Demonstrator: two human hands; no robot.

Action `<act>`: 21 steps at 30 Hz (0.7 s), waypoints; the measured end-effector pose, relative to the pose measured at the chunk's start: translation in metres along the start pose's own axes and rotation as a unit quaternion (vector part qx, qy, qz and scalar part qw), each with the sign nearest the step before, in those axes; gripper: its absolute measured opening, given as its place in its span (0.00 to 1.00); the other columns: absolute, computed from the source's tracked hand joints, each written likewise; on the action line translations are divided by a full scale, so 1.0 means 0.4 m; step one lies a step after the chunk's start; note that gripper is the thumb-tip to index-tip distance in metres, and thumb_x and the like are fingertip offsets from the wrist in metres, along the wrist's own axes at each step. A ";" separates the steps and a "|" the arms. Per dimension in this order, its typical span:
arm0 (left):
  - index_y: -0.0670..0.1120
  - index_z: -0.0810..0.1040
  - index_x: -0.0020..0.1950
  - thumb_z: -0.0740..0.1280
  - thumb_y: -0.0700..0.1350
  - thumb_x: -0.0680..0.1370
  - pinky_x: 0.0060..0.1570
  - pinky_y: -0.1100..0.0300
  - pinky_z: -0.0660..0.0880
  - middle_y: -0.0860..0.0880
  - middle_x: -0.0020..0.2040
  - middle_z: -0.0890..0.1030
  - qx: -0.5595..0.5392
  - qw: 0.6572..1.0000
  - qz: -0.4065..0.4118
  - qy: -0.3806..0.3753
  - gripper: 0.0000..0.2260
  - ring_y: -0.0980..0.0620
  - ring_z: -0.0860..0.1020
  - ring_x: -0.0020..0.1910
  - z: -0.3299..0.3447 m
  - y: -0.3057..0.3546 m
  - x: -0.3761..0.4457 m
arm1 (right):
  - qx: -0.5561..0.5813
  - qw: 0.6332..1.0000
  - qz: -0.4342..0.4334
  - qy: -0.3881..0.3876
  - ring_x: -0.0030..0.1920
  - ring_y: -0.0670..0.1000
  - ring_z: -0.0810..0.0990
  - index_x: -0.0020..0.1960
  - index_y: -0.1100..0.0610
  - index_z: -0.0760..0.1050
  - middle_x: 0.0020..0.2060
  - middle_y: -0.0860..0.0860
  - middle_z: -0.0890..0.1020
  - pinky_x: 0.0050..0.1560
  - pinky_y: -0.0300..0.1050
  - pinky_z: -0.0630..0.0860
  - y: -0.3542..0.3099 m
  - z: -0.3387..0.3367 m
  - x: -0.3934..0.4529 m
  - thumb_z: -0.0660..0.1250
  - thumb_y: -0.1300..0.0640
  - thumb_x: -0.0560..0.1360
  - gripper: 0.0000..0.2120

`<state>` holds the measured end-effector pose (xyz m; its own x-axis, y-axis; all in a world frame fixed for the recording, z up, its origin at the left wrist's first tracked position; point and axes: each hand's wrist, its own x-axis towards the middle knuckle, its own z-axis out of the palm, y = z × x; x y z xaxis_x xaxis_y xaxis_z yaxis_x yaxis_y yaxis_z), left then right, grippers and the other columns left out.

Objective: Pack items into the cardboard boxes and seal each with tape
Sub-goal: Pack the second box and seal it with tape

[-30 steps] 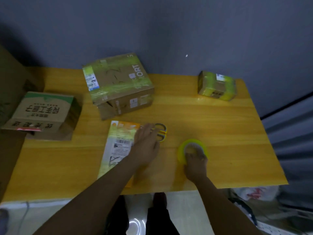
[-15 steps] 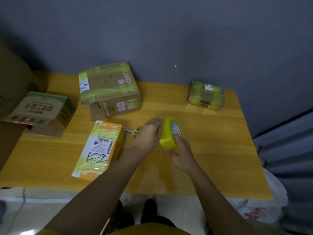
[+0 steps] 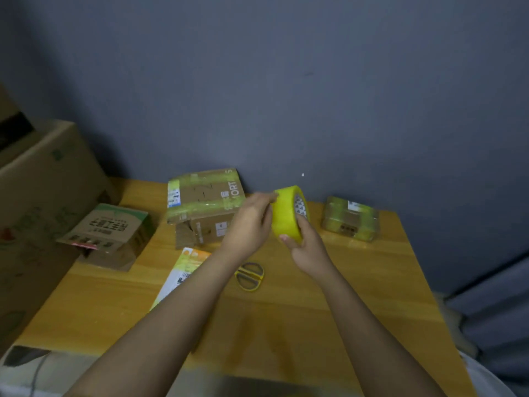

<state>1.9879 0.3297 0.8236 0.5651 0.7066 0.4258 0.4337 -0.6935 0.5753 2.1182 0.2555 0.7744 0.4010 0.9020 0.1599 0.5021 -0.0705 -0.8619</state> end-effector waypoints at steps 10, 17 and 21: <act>0.42 0.82 0.50 0.66 0.41 0.78 0.43 0.55 0.72 0.45 0.48 0.82 0.048 0.993 -0.003 0.107 0.06 0.43 0.79 0.47 -0.104 0.044 0.047 | 0.032 0.998 -0.043 0.019 0.48 0.57 0.79 0.51 0.43 0.71 0.48 0.54 0.81 0.52 0.60 0.75 -0.106 0.000 0.031 0.68 0.53 0.70 0.12; 0.42 0.80 0.48 0.65 0.44 0.77 0.44 0.54 0.75 0.46 0.47 0.80 0.044 0.996 0.041 0.069 0.07 0.45 0.79 0.45 -0.170 0.036 0.051 | 0.043 0.997 -0.066 0.016 0.49 0.57 0.80 0.54 0.44 0.71 0.49 0.53 0.81 0.52 0.62 0.75 -0.137 0.010 0.051 0.67 0.49 0.68 0.15; 0.40 0.82 0.47 0.68 0.39 0.77 0.45 0.60 0.68 0.44 0.47 0.81 0.055 0.995 0.051 0.064 0.03 0.44 0.79 0.46 -0.221 0.041 0.067 | 0.036 0.996 -0.080 0.017 0.49 0.58 0.80 0.57 0.48 0.73 0.49 0.54 0.81 0.52 0.61 0.76 -0.165 0.015 0.062 0.66 0.46 0.67 0.19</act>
<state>1.9484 0.3496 0.9062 0.5188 0.6384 0.5685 0.4568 -0.7692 0.4469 2.0904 0.2851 0.8322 0.3467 0.8843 0.3128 0.5056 0.1047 -0.8564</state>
